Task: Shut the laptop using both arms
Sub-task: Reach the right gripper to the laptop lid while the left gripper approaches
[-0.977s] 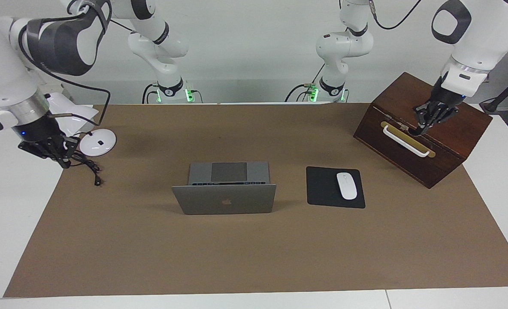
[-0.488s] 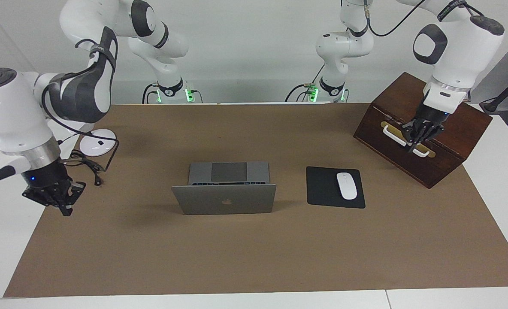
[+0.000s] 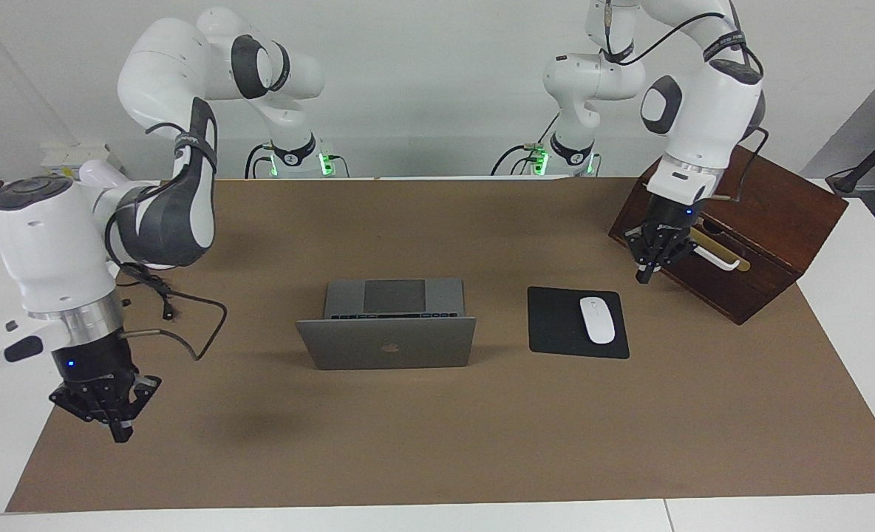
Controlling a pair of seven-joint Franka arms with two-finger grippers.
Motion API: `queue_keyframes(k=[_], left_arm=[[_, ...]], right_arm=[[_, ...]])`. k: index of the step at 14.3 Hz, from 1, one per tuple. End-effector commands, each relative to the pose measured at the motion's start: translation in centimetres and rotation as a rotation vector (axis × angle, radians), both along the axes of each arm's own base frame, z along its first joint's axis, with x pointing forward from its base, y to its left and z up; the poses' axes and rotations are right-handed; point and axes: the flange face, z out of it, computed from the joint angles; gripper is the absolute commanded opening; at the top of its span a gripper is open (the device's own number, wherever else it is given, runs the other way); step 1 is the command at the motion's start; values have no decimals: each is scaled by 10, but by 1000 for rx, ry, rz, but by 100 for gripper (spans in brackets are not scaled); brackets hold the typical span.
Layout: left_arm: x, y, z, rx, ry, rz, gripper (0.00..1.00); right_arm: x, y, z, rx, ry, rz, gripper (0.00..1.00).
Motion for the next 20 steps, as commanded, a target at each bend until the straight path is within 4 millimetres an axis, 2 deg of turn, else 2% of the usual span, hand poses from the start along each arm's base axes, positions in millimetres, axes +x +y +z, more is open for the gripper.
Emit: queue_keyframes(k=[1, 3, 5, 7, 8, 11, 13, 15, 19, 20], left_arm=[[-46, -22, -20, -22, -87, -35, 0], [-65, -43, -30, -29, -121, -77, 0], [-84, -67, -38, -36, -137, -126, 0], [-101, -91, -43, -47, -145, -170, 0], [-107, -103, -45, -51, -141, -195, 0], [-124, -133, -57, -61, -160, -254, 0], [-136, -153, -76, -76, -182, -279, 0], [-141, -171, -91, -83, -202, -305, 0], [-151, -198, -118, -94, -248, -353, 0], [-152, -203, -125, -93, -250, -361, 0]], right_arm=[[10, 38, -3, 70, -43, -39, 0], [12, 72, -8, 84, -57, -39, 0], [11, 85, -9, 97, -46, -42, 0], [6, 129, -11, 120, -23, -33, 0], [4, 140, -12, 130, -13, -42, 0], [1, 150, -18, 137, 7, -44, 0], [-2, 153, -23, 134, 38, -52, 0], [-4, 153, -21, 131, 47, -54, 0], [-7, 170, -24, 141, 73, -55, 0], [-9, 180, -26, 144, 86, -58, 0]])
